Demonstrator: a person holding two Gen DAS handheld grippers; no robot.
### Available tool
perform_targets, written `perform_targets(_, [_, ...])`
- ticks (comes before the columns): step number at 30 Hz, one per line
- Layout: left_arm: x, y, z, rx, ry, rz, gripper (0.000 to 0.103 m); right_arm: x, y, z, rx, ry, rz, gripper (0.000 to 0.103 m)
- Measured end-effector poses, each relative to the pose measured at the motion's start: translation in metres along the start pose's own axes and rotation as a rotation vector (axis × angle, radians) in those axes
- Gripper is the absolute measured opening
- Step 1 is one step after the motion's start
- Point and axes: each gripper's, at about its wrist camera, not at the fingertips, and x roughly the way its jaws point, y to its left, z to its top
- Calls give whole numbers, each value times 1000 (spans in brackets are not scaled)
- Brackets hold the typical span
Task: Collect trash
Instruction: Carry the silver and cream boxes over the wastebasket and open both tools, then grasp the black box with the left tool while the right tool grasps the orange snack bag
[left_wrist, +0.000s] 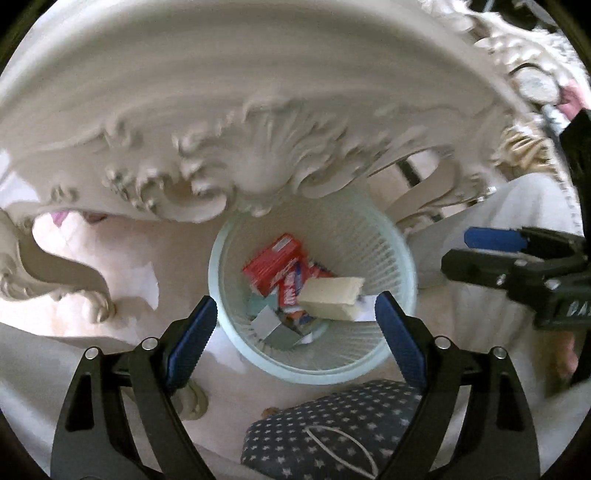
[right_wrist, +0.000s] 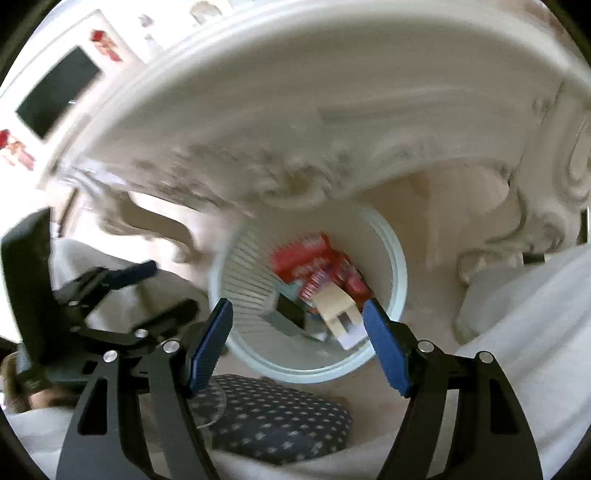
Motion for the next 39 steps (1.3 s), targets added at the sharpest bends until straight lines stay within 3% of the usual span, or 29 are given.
perform_targets(3, [-34,-1,9,-4,-58,-46,85,-46,13,11,-54,-121,63,69])
perform_targets(6, [-69,1,28,-35,-124,-101,85,-78,18,27,-91,-235,73,69])
perform_targets(11, [-110,12,74,-126,-220,-123,85,-100,9,66,-111,-363,-8,69])
perform_targets(17, [-117,39,152,-242,-325,34,85,-104,1,136,-154,-483,-121,69])
perform_targets(22, [-95,69,224,-380,-371,45,88,-83,-14,214,-162,-483,-163,70])
perform_targets(26, [-68,77,289,-426,-399,124,88,-56,-32,269,-85,-447,-218,70])
perform_targets(33, [-17,91,374,-534,-360,170,88,-22,-54,306,40,-417,-198,70])
perform_targets(39, [16,91,398,-550,-304,217,88,-7,-52,316,10,-395,-222,70])
